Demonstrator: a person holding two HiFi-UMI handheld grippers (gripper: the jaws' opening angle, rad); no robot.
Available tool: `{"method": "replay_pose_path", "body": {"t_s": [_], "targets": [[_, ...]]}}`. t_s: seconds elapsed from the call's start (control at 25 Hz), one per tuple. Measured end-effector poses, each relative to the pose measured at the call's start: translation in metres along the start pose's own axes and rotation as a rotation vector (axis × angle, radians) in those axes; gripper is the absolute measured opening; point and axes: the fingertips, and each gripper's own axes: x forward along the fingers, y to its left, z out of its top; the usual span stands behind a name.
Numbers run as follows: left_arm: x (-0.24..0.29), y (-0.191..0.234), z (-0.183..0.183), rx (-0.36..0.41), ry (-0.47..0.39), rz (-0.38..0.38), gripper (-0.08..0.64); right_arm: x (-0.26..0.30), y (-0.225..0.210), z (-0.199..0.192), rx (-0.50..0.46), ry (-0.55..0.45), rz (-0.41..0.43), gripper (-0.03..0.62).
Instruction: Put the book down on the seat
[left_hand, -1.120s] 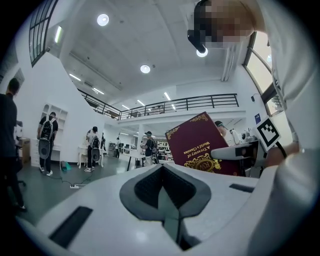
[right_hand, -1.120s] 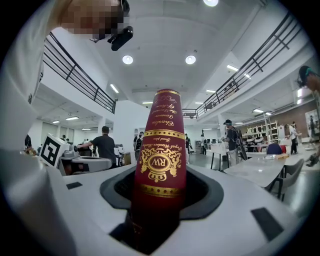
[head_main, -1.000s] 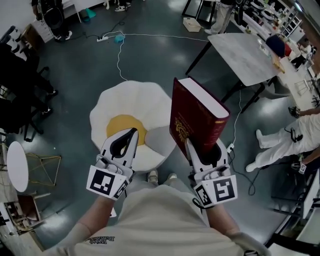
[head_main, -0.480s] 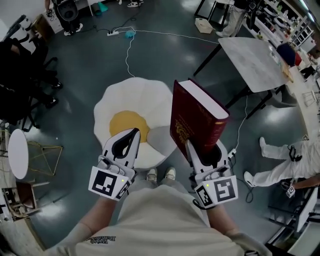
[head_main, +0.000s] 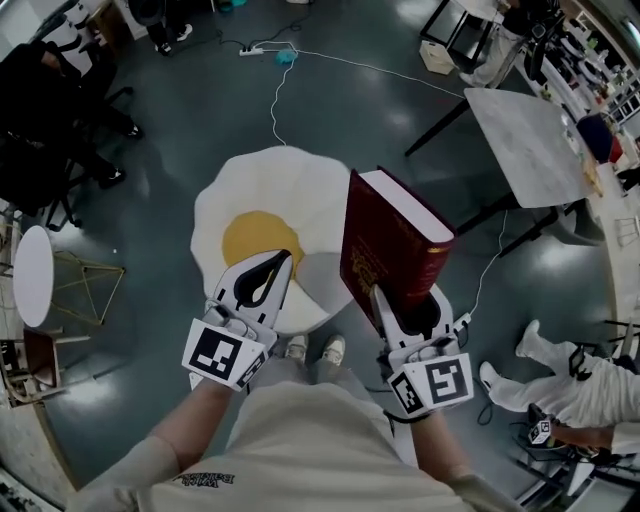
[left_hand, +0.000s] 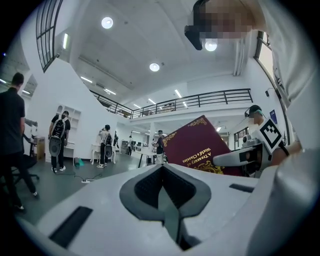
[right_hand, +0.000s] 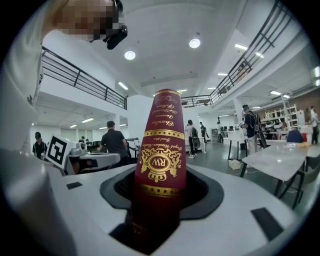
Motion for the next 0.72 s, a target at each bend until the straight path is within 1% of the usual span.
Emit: {"method": "replay_pose_path", "body": {"t_s": [0.12,0.24,0.36,0.44,0.6,0.72], "targets": [[0.024,0.014,-0.009,0.025,-0.006,0.015,0.005,0.025,-0.001,-0.007,-0.078,0.043,0.066,0.216],[0.051,0.035,-0.022,0.011,-0.009,0.027,0.005,0.059,-0.011,-0.018,-0.073,0.061,0.102,0.216],[0.073,0.056,-0.038,0.002,-0.014,0.039,0.005,0.098,-0.031,-0.034,-0.037,0.076,0.101,0.216],[0.088,0.064,-0.053,0.002,-0.021,0.040,0.005,0.122,-0.050,-0.052,0.005,0.093,0.096,0.216],[0.117,0.081,-0.097,-0.018,-0.038,0.048,0.005,0.170,-0.090,-0.100,0.101,0.123,0.069,0.216],[0.142,0.106,-0.132,-0.044,-0.042,0.067,0.005,0.210,-0.118,-0.141,0.153,0.184,0.042,0.216]]}}
